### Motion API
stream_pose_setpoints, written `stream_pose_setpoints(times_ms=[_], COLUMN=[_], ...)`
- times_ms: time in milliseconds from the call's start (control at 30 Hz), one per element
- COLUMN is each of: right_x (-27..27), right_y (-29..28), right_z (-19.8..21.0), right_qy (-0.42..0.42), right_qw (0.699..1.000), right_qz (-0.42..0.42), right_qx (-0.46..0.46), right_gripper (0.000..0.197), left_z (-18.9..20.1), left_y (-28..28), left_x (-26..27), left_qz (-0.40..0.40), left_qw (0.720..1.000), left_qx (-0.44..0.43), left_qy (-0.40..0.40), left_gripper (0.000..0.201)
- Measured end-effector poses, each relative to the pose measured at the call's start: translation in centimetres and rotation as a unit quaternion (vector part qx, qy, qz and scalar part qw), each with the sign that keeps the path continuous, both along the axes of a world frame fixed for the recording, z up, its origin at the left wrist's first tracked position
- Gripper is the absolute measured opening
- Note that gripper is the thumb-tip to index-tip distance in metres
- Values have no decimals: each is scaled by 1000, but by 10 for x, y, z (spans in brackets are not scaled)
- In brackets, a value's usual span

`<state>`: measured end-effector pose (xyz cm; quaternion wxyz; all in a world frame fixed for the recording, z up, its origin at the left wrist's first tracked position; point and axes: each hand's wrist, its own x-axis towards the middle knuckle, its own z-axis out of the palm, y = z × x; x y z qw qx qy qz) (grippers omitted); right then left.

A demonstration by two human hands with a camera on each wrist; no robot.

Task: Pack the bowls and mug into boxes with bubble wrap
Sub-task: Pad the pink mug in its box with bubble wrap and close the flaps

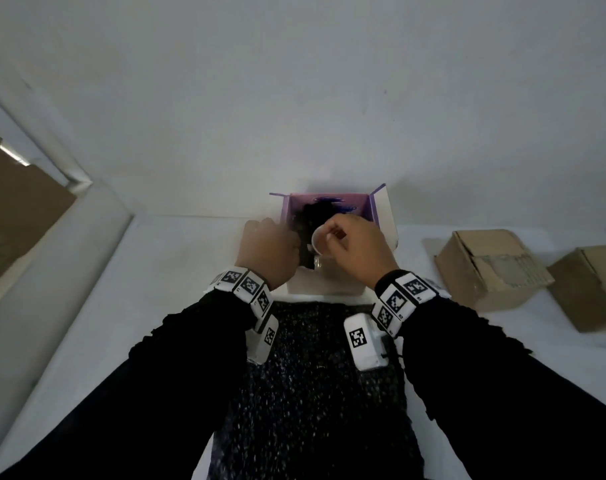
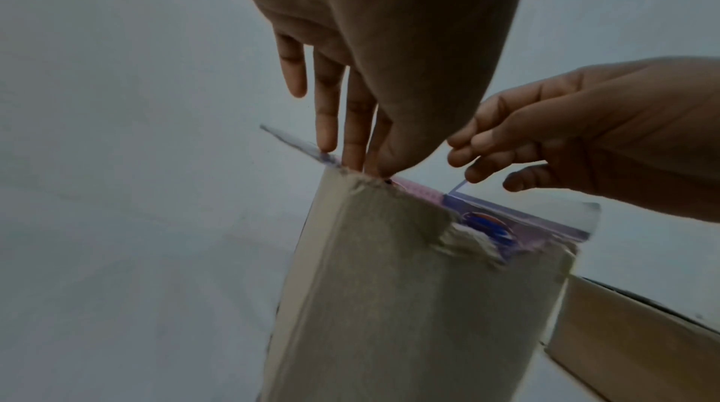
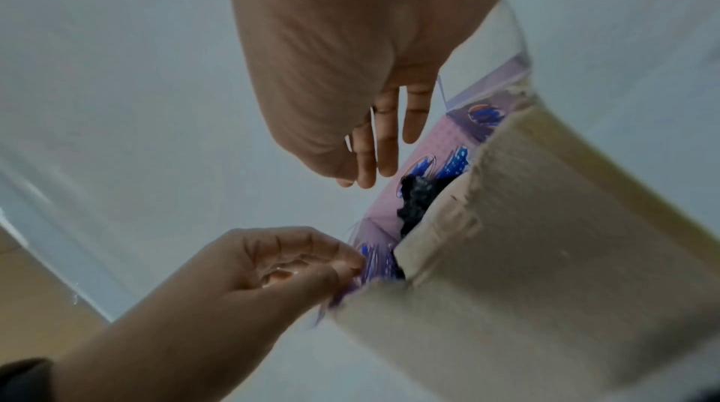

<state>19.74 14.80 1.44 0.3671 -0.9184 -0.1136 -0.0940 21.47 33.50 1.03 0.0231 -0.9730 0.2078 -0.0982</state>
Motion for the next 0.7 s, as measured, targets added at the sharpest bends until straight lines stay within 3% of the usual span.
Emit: stream_pose_setpoints(times_ms=[167,267,300,367,433,500,567,700], right_x=[-74,-117,-128,-149,-167,-180,-185,-182], right_y=[12,15,16,22,30,40,49,55], right_z=[-28,-54,-63,-79,-91,-99,-103,-99], right_qy=[-10,87,134,220,262,263,242,209], right_qw=[1000,995,988,965,935,910,911,942], right_qz=[23,23,25,22,11,8,14,18], right_qx=[-4,-48,-72,-138,-240,-319,-333,-261], right_gripper=[12,10,10,33,68,89,79,33], left_z=[-21,-42,-50,-64,-78,-87,-90,-84], left_y=[17,28,31,38,45,51,53,54], left_x=[-57,-93,-104,-126,-144,-155,-160,-162], left_qz=[-47,-51,-48,-18,28,46,36,41], left_qw=[990,987,990,992,971,953,954,954], left_qx=[-121,-146,-132,-72,-14,3,1,14], left_qy=[-51,-51,-23,97,238,300,297,296], left_gripper=[20,25,24,28,45,59,64,83])
